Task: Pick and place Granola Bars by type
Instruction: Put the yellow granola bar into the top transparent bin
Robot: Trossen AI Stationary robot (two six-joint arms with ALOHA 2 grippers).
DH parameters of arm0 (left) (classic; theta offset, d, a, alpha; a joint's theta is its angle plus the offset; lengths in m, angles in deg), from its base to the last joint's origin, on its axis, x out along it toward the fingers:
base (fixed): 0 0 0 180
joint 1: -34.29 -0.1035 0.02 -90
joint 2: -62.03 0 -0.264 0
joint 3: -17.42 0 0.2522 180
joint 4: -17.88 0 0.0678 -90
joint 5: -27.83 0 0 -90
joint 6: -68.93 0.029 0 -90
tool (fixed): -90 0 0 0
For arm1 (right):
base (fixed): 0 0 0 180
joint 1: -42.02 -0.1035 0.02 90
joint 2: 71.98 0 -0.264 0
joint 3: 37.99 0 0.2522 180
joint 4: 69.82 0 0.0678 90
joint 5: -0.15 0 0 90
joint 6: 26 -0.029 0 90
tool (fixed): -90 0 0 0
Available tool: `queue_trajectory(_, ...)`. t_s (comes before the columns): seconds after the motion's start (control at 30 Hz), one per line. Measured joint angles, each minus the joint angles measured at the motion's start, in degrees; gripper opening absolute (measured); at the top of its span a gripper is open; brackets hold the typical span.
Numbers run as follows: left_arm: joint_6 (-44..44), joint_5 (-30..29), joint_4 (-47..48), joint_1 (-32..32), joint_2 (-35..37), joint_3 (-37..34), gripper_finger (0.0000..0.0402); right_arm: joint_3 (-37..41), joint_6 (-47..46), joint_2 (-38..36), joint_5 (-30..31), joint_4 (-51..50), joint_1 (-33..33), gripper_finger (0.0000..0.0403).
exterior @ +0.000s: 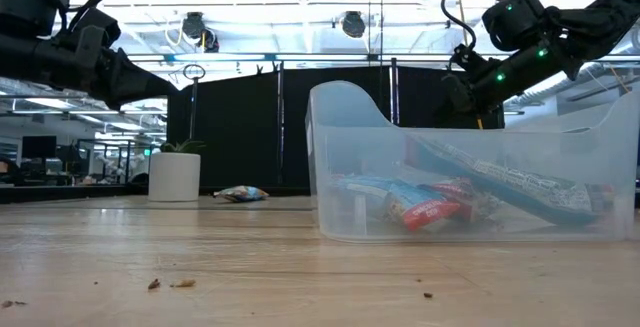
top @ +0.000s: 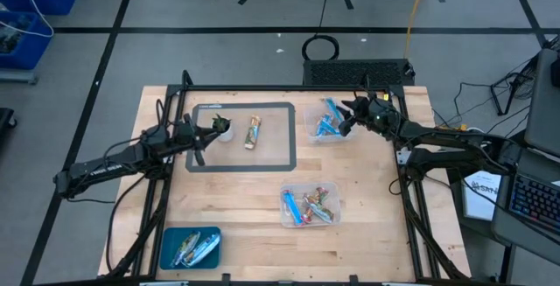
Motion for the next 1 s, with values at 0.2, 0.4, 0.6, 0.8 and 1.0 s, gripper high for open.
queue_trajectory(0.2,-1.8,0.1,-3.0,0.0,0.0,0.0,0.0077,0.0,-0.2,0.0,-6.6,0.9,0.0,0.0144)
queue_trajectory(0.4,-1.5,0.1,-5.1,0.0,0.0,0.0,0.0077,0.0,-1.7,0.0,-23.1,6.9,-0.9,0.0149)
queue_trajectory(0.6,-1.5,0.2,-5.1,0.0,0.0,0.0,0.0077,0.0,-1.2,0.0,-13.1,9.1,-1.8,0.014)
queue_trajectory(0.8,-1.7,0.2,-4.9,0.0,0.0,0.0,0.0077,0.0,-0.1,2.1,-3.7,6.3,1.5,0.0146)
queue_trajectory(1.0,-1.7,0.2,-4.7,0.0,0.0,0.0,0.0077,0.0,-2.6,3.8,3.3,2.5,6.6,0.0156)
